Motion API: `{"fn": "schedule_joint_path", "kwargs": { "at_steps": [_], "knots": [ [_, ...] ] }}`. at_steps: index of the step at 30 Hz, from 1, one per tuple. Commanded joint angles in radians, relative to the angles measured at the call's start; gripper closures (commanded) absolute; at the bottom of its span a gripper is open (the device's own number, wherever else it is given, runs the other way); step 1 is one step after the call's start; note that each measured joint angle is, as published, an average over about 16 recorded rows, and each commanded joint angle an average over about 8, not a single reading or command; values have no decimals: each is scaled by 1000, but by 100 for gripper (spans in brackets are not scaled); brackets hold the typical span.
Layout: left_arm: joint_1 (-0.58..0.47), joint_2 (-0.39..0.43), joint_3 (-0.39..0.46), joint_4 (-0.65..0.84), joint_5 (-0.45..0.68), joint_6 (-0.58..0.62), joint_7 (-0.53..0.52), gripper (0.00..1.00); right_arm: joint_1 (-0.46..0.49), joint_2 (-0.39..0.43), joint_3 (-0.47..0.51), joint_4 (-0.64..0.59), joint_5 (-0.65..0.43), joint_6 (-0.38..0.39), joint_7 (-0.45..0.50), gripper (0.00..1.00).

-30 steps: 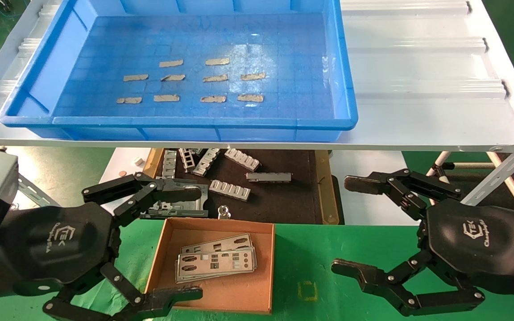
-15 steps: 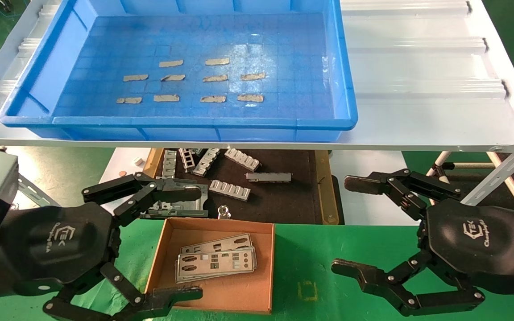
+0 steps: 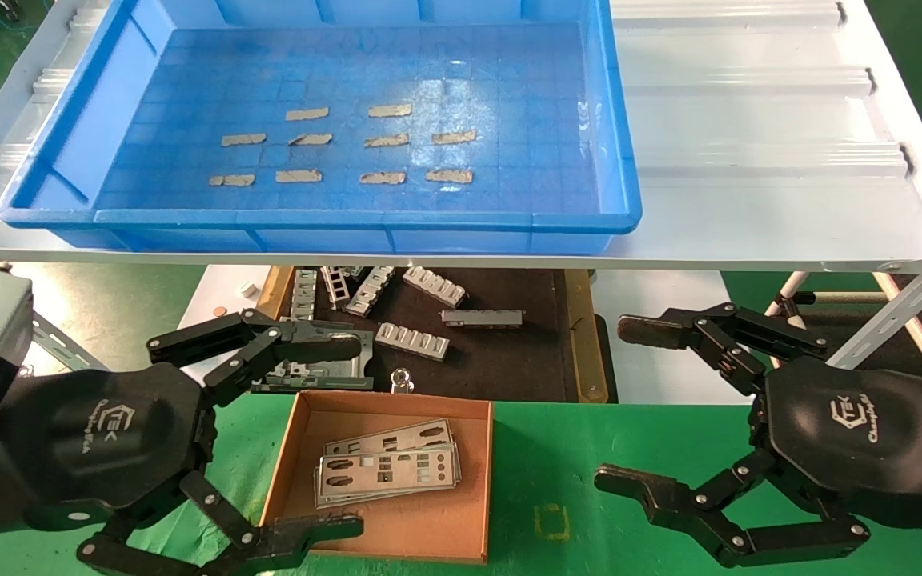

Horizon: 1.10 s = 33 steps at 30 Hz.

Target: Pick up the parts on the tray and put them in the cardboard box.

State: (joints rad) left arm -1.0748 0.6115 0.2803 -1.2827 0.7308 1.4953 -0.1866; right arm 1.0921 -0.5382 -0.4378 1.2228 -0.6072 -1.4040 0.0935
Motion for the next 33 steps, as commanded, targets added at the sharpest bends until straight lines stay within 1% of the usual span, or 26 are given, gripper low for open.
{"fn": "schedule_joint_path", "kwargs": {
  "at_steps": [1,33],
  "knots": [
    [0,0,0,0,0,0,0,0,0,0,0,0,0,0,0,0],
    [0,0,0,0,0,0,0,0,0,0,0,0,0,0,0,0]
  ]
}}
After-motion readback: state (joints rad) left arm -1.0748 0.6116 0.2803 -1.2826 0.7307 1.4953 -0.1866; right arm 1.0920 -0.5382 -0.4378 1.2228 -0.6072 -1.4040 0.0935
